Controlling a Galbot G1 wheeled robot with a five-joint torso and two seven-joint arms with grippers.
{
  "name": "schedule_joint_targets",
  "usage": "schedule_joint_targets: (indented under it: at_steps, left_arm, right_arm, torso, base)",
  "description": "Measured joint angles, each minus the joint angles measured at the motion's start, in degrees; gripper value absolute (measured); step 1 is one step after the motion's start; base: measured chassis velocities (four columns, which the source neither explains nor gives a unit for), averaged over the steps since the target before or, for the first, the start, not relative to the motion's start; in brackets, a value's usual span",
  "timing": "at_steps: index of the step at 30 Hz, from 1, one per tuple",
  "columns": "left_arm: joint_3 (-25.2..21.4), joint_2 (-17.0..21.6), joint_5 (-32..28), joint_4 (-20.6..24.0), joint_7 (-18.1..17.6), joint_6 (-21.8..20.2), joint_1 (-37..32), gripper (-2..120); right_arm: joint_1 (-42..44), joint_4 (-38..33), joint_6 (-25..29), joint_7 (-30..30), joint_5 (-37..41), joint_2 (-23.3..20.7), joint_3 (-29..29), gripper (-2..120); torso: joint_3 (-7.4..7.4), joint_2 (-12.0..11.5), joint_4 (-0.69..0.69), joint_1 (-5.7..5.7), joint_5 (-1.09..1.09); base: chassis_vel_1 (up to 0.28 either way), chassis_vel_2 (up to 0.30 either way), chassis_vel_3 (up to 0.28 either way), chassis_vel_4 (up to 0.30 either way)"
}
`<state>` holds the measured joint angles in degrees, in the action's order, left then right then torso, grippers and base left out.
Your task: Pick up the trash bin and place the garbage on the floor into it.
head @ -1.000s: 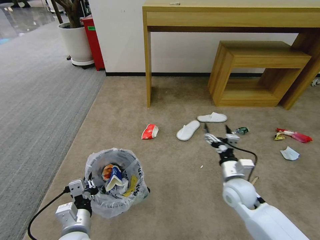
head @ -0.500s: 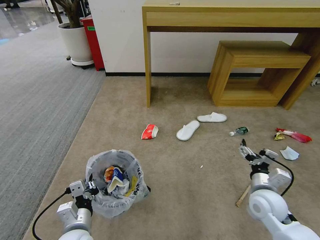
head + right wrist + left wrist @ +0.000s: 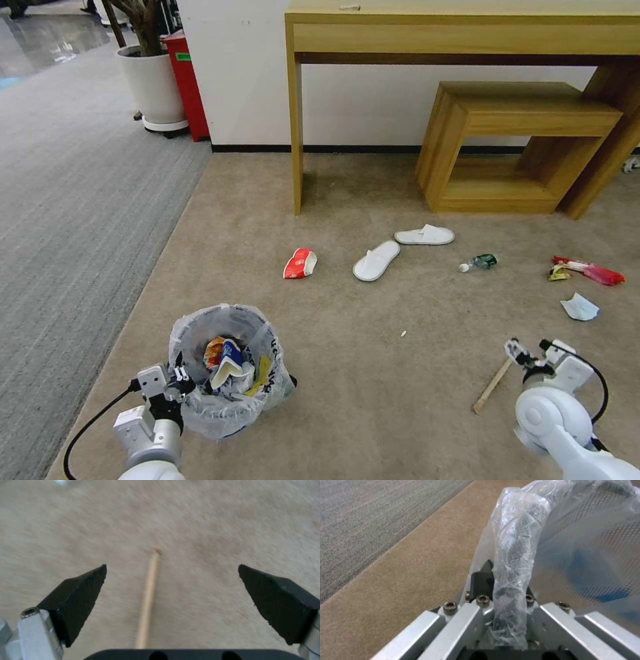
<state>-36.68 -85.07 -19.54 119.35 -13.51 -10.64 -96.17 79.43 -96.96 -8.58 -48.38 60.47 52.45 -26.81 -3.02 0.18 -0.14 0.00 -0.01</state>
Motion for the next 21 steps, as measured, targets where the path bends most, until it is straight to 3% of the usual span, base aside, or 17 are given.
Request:
schedule_joint_targets:
  at_steps: [11, 21]
  left_arm:
    - [-0.70, -0.04, -0.08, 0.52, 0.35, 0.57, -0.74, 1]
    - [-0.97, -0.06, -0.25, 2.21, 1.03, 0.98, -1.78, 1]
  right_arm:
    - [-7.41, 16.52, 3.02, 3.92, -3.67, 3.13, 6.63, 99]
    - [-10.26, 19.89, 4.61, 6.12, -6.51, 5.41, 9.79, 98]
  torso:
    - [0.00, 0.00, 0.01, 0.00, 0.02]
    - [0.00, 0.00, 0.01, 0.00, 0.00]
  base:
    - [0.000, 0.000, 0.000, 0.000]
    - [0.000, 0.000, 0.000, 0.000]
